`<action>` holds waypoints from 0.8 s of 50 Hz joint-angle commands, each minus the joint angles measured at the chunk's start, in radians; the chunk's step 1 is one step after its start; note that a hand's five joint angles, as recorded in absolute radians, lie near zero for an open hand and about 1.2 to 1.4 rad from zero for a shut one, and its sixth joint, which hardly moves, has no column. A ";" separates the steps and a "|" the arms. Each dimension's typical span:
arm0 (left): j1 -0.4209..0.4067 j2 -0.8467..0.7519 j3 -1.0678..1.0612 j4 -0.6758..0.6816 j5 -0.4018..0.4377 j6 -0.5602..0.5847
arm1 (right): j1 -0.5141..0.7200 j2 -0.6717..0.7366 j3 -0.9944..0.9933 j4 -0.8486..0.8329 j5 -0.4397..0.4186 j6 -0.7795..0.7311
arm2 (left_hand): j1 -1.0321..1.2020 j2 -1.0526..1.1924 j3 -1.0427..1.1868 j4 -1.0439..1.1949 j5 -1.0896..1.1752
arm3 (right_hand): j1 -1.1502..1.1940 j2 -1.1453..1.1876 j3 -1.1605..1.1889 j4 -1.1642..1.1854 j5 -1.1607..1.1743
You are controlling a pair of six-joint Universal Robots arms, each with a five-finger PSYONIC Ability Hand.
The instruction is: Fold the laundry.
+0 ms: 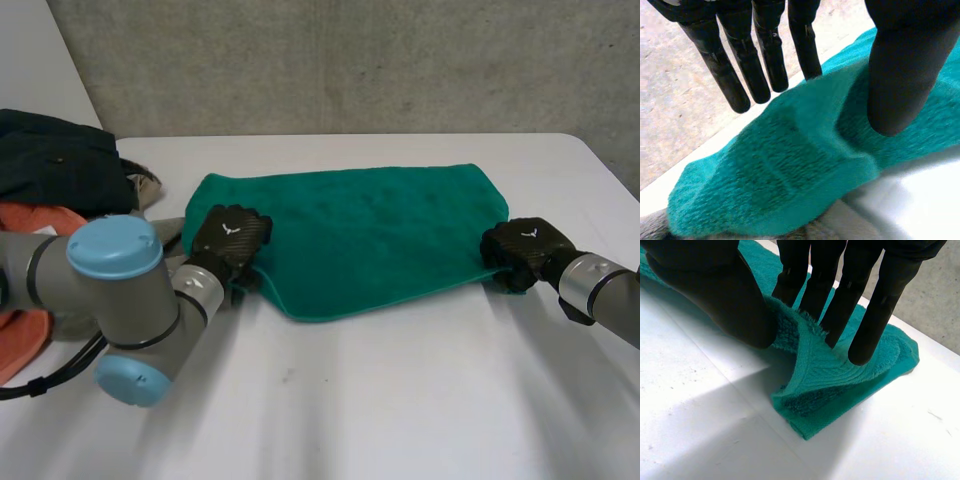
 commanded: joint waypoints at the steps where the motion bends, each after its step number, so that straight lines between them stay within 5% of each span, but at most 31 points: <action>1: 0.026 -0.070 0.101 -0.061 -0.142 0.013 | -0.003 0.000 0.005 0.001 0.000 0.000 | 0.257 0.265 0.266 0.263 0.261 | 0.260 0.214 0.203 0.195 0.213; 6: 0.053 -0.029 0.092 -0.093 -0.214 0.008 | -0.003 -0.003 0.006 0.003 0.000 0.000 | 0.337 0.345 0.346 0.343 0.341 | 0.260 0.214 0.203 0.195 0.213; 12: 0.067 0.029 0.026 -0.107 -0.191 0.054 | 0.000 -0.009 0.003 0.001 0.000 0.003 | 0.334 0.342 0.343 0.340 0.338 | 0.260 0.214 0.203 0.195 0.213; 16: 0.076 0.077 -0.029 -0.102 -0.168 0.138 | 0.002 -0.009 0.000 0.000 0.000 0.006 | 0.661 0.670 0.671 0.667 0.666 | 0.260 0.214 0.203 0.195 0.213; 21: 0.075 0.137 -0.070 -0.096 -0.145 0.226 | -0.004 -0.011 -0.017 0.019 0.001 0.051 | 0.736 0.744 0.745 0.742 0.740 | -0.362 -0.407 -0.419 -0.427 -0.408; 25: 0.076 0.158 -0.069 -0.101 -0.135 0.229 | -0.026 -0.011 -0.038 0.073 0.015 0.109 | 0.736 0.744 0.745 0.742 0.740 | -0.553 -0.599 -0.610 -0.618 -0.600; 40: 0.079 0.135 0.006 -0.160 -0.127 0.214 | -0.090 -0.014 -0.040 0.179 0.029 0.285 | 0.736 0.744 0.745 0.742 0.740 | -0.574 -0.620 -0.631 -0.639 -0.621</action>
